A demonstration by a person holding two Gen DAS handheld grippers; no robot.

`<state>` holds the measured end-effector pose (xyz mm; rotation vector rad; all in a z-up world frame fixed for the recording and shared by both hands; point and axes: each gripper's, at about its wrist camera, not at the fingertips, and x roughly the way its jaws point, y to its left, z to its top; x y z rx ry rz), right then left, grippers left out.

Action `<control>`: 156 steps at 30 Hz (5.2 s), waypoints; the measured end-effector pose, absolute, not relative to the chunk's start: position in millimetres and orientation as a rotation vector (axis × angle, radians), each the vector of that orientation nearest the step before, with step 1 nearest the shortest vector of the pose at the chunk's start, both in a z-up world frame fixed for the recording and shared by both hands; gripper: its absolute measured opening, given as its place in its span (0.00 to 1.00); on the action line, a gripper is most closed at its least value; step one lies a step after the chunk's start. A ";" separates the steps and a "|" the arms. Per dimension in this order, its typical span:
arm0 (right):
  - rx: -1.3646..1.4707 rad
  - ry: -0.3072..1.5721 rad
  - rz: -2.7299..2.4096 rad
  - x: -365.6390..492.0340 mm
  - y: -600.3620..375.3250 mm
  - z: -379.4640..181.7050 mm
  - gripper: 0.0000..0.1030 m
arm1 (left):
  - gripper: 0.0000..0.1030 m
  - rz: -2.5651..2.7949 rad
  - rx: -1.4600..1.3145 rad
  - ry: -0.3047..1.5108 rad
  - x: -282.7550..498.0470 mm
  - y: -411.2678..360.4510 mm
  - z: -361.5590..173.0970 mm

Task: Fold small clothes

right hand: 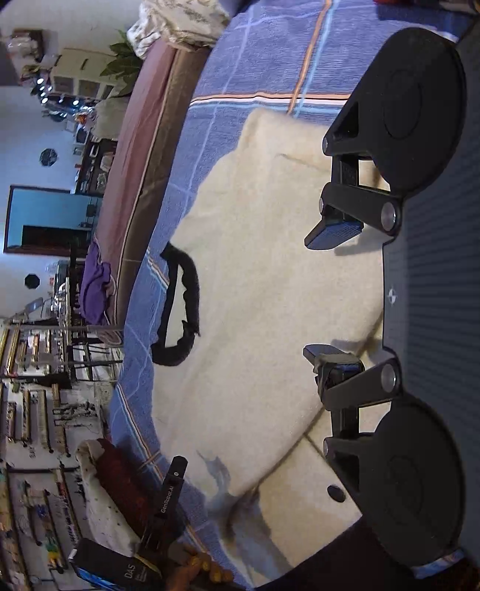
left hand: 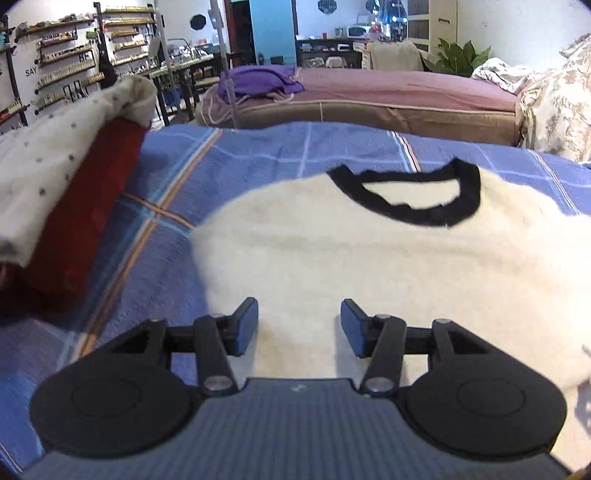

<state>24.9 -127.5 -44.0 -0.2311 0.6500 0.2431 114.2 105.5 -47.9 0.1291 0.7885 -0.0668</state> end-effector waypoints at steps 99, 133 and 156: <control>0.356 0.794 0.429 -39.0 -220.1 -10.5 0.20 | 0.09 -0.307 -0.368 0.824 -1.1 204.8 -17.4; 0.047 0.486 0.027 148.1 -212.3 8.8 1.00 | 1.00 0.090 0.010 0.545 204.1 102.0 11.8; -0.084 0.659 0.212 91.5 -153.7 -46.1 1.00 | 1.00 -0.084 0.156 0.686 151.6 42.1 -78.6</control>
